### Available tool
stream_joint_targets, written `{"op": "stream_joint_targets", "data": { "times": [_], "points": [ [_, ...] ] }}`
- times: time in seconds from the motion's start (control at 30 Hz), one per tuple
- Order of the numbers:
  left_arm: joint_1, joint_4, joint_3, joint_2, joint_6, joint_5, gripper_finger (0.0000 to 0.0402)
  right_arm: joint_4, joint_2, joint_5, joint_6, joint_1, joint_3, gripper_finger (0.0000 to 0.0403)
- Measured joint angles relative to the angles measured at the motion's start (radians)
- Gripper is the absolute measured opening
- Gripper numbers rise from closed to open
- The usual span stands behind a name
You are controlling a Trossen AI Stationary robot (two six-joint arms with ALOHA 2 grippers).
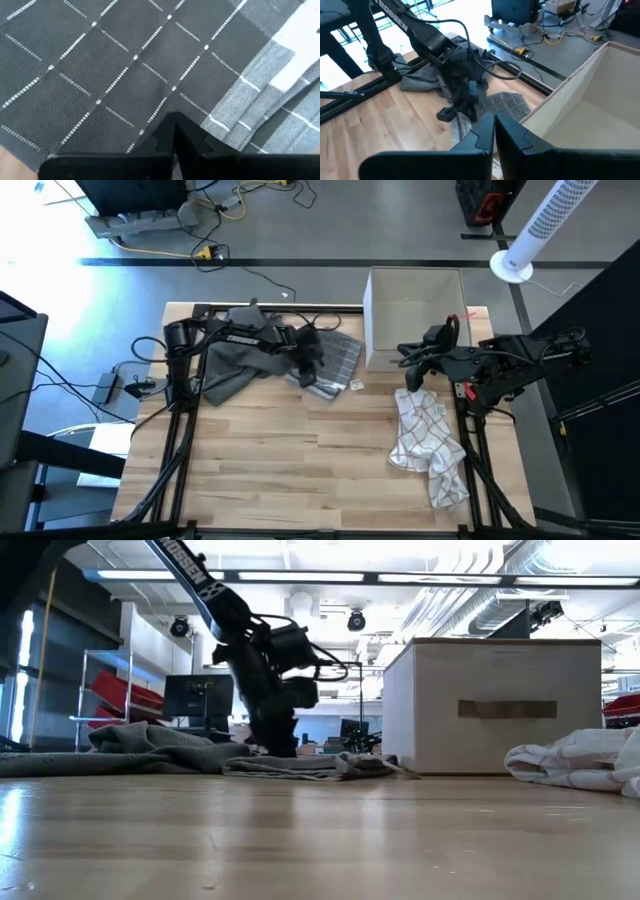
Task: Fold towel
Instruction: Move the gray checkered towel to the top of the table
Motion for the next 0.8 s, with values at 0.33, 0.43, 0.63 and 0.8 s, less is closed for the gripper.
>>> {"op": "stream_joint_targets", "data": {
  "times": [0.33,0.43,0.63,0.8],
  "points": [
    [-0.020,0.193,0.096,0.074,-0.292,-0.210,0.0000,0.000,0.000,-0.019,0.002,0.000,0.000,0.0000],
    [-0.016,0.203,0.125,0.112,-0.330,-0.215,0.0000,0.000,0.000,-0.020,0.001,0.000,0.000,0.0000],
    [-0.016,0.202,0.150,0.132,-0.385,-0.228,0.0000,-0.007,0.000,-0.021,0.001,0.001,0.000,0.0000],
    [-0.013,0.092,0.216,0.138,-0.248,-0.292,0.0000,-0.013,0.000,-0.036,0.000,0.001,0.000,0.0000]
  ]
}}
